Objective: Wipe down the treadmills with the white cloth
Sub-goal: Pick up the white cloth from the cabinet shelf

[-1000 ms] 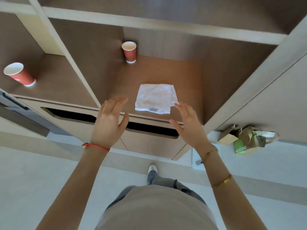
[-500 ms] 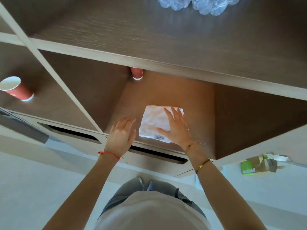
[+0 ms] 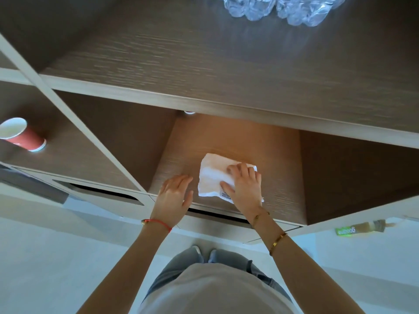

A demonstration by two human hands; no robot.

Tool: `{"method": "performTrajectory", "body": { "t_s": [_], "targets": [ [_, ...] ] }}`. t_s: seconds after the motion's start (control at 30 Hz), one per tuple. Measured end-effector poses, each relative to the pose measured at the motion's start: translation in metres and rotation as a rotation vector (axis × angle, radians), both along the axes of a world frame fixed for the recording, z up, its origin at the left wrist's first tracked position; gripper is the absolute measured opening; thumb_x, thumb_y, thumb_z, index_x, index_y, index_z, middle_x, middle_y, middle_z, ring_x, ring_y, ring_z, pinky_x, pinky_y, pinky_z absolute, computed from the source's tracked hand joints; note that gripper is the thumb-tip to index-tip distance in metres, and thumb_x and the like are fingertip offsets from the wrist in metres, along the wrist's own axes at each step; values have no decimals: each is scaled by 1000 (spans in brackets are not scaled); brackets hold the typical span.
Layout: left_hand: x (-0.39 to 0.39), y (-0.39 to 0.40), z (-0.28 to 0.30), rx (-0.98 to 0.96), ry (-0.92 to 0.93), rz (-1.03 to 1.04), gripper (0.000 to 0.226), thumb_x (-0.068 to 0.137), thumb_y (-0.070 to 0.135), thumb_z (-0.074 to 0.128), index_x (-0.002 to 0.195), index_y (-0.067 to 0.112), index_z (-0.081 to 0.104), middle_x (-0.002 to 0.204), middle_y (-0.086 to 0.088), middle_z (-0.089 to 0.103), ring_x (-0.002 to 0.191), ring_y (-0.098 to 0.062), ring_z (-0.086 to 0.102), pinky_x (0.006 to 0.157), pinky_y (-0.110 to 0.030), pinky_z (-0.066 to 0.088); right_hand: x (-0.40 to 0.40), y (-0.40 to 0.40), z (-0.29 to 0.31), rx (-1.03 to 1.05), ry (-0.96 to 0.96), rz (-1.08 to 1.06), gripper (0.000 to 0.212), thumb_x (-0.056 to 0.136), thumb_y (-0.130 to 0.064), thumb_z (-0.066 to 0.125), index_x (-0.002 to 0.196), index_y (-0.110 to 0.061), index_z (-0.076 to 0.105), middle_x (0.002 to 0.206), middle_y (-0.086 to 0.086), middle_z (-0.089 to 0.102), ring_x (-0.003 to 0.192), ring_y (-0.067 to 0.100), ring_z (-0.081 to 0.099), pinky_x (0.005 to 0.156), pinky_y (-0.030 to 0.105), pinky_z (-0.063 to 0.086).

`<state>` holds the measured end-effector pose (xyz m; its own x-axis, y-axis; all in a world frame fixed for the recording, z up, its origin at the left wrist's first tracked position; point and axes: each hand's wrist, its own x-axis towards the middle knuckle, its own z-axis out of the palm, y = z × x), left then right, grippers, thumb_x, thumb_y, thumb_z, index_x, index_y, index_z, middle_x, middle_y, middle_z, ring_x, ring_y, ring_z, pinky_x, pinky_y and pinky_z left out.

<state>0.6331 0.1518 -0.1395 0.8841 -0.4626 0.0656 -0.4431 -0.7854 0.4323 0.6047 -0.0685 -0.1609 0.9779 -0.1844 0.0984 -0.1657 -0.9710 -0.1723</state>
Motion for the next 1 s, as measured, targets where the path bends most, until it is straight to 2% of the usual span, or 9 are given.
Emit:
{"method": "performTrajectory", "body": {
  "t_s": [0.07, 0.2, 0.33, 0.43, 0.57, 0.67, 0.77, 0.93, 1.0],
  "targets": [
    [-1, 1, 4, 1, -4, -9, 37, 94, 15, 59, 130, 8, 59, 130, -8, 62, 124, -27, 54, 112, -42, 35, -5, 3, 2, 71, -47, 10, 31, 88, -38, 62, 111, -17, 61, 110, 6, 58, 98, 29, 56, 88, 39, 39],
    [-8, 2, 14, -40, -38, -16, 35, 92, 12, 61, 127, 7, 62, 124, -8, 65, 118, -28, 57, 107, -42, 40, -22, -4, 14, 271, -1, 8, 24, 88, -29, 63, 108, -16, 61, 109, 2, 58, 96, 26, 56, 87, 37, 43],
    [-19, 2, 27, -94, -74, -25, 33, 93, 13, 61, 126, 10, 62, 123, -6, 64, 116, -25, 57, 104, -41, 43, -56, -7, 33, 386, -47, -79, 19, 88, -29, 63, 103, -18, 60, 107, -1, 58, 81, 26, 59, 68, 34, 49],
    [-31, 2, 38, -139, -93, -61, 33, 92, 12, 61, 125, 10, 62, 121, -6, 65, 114, -25, 58, 102, -41, 45, -87, -6, 49, 430, -139, -169, 16, 85, -27, 67, 98, -21, 62, 100, -4, 61, 77, 22, 58, 62, 30, 42],
    [-46, 5, 52, -167, -92, -156, 32, 93, 13, 59, 126, 13, 62, 121, -4, 64, 113, -25, 58, 98, -44, 48, -131, 0, 66, 422, -248, -278, 17, 82, -22, 73, 93, -13, 63, 89, 0, 61, 68, 17, 50, 60, 24, 35],
    [-56, 10, 59, -194, -88, -255, 32, 94, 13, 58, 126, 13, 61, 120, -3, 63, 112, -23, 57, 97, -40, 46, -165, 12, 74, 395, -289, -366, 19, 81, -22, 74, 90, -10, 63, 86, 1, 61, 69, 17, 51, 62, 29, 42],
    [-69, 19, 65, -212, -77, -354, 32, 94, 12, 58, 126, 12, 61, 119, -3, 63, 111, -24, 57, 97, -41, 47, -202, 33, 75, 405, -329, -524, 18, 80, -24, 74, 92, -14, 64, 87, -2, 60, 72, 19, 56, 62, 30, 43],
    [-91, 37, 72, -219, -63, -581, 32, 92, 9, 60, 125, 8, 62, 120, -5, 65, 109, -27, 62, 93, -46, 50, -275, 87, 76, 423, -374, -745, 15, 80, -23, 74, 88, -18, 63, 81, -7, 53, 66, 11, 48, 58, 16, 30],
    [-105, 42, 73, -231, -81, -681, 31, 92, 7, 61, 123, 6, 63, 120, -7, 66, 110, -26, 63, 94, -45, 50, -305, 111, 76, 430, -395, -832, 14, 80, -22, 74, 87, -17, 63, 79, -6, 54, 65, 12, 48, 58, 13, 33]
  ]
}}
